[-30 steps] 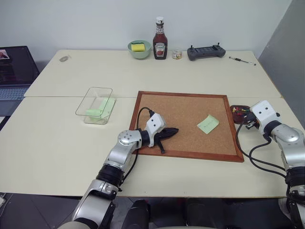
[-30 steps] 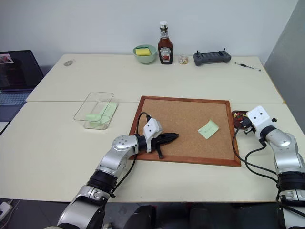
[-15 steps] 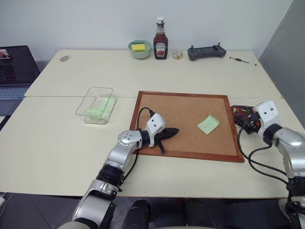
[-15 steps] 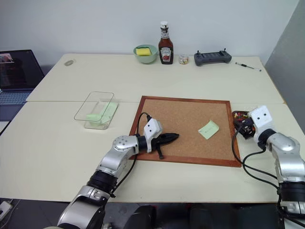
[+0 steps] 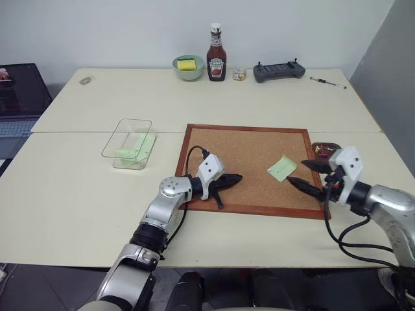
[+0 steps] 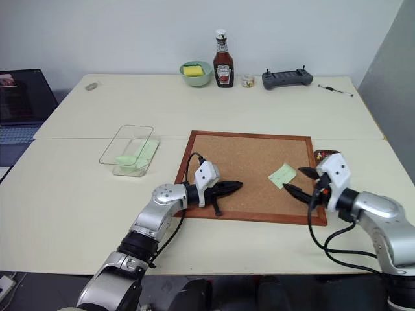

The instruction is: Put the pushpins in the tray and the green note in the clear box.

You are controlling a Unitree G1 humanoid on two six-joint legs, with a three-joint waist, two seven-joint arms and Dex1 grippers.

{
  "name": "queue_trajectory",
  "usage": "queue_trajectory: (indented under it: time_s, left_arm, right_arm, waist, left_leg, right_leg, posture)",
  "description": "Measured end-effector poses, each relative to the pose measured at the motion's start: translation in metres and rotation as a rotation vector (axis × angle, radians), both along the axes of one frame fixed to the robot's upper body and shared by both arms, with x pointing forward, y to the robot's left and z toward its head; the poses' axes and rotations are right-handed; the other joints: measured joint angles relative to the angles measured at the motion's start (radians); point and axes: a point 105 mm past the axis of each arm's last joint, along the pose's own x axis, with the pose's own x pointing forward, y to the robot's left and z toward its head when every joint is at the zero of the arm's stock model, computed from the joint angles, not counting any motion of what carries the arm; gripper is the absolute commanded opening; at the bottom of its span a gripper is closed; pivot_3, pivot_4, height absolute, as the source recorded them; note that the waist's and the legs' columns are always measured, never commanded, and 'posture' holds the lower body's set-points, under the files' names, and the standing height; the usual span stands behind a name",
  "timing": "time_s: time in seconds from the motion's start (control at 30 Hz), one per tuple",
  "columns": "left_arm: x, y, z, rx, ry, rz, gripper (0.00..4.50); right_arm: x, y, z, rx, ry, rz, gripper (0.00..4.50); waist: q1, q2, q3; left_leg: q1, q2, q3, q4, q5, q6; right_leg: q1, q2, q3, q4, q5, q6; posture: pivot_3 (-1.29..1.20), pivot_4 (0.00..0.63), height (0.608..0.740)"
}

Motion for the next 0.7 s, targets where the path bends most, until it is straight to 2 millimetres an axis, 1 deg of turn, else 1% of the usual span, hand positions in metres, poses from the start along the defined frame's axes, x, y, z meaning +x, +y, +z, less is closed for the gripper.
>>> queue_trajectory:
  time_s: [0.1,0.13,0.23,0.33,0.47,0.57,0.7]
  left_arm:
    - [0.0,-0.001,0.0,0.0,-0.001,-0.003,0.0]
    - [0.0,-0.001,0.0,0.002,-0.001,-0.004,0.0]
    - [0.0,-0.001,0.001,0.001,-0.001,-0.005,0.0]
    - [0.0,-0.001,0.001,0.002,-0.002,-0.003,0.0]
    - [0.0,0.0,0.0,0.002,-0.003,0.0,0.0]
    - [0.0,0.0,0.0,0.002,-0.004,0.003,0.0]
    - [0.0,0.0,0.001,0.001,-0.005,0.006,0.0]
  right_arm:
    - [0.006,0.009,-0.006,-0.015,0.013,0.025,3.61]
    - [0.011,0.011,-0.009,-0.012,0.014,0.02,3.61]
    - [0.022,0.014,-0.025,-0.029,0.034,0.009,3.61]
    - [0.028,0.013,-0.033,-0.049,0.036,0.002,3.61]
    - [0.037,0.01,-0.035,-0.07,0.016,-0.008,3.61]
    - [0.042,0.011,-0.035,-0.064,0.005,-0.01,3.19]
    - [0.044,0.015,-0.04,-0.065,0.01,0.004,2.47]
  waist:
    - [0.0,0.0,0.0]
    - [0.0,-0.001,0.0]
    - [0.0,-0.001,0.001]
    - [0.0,-0.001,0.001]
    - [0.0,-0.001,0.0]
    - [0.0,-0.001,0.0]
    - [0.0,-0.001,0.0]
  left_leg:
    - [0.0,0.0,0.0,0.0,0.0,0.0]
    - [0.0,0.0,0.0,0.0,0.0,0.0]
    - [0.0,0.0,-0.001,0.0,0.0,0.0]
    - [-0.001,0.0,0.0,0.0,0.0,0.0]
    - [0.0,0.0,0.0,0.0,0.0,0.0]
    - [0.0,0.0,0.0,0.0,0.0,0.0]
    - [0.0,0.0,0.0,0.0,0.0,0.0]
  right_leg:
    - [0.0,0.0,0.0,-0.001,0.0,0.0]
    - [0.0,0.0,0.0,-0.001,0.0,0.0]
    - [0.0,0.0,-0.001,0.0,0.0,0.0]
    - [-0.001,0.0,0.0,0.0,0.0,0.0]
    - [-0.001,0.0,0.0,0.0,0.0,0.0]
    - [-0.001,0.0,0.0,0.0,0.0,0.0]
    - [-0.001,0.0,0.0,0.0,0.0,0.0]
  posture:
    - [0.0,0.15,0.74]
    - [0.0,0.15,0.74]
    - [0.0,0.15,0.74]
    - [0.0,0.15,0.74]
    - [0.0,0.15,0.74]
    - [0.0,0.15,0.74]
    - [0.0,0.15,0.74]
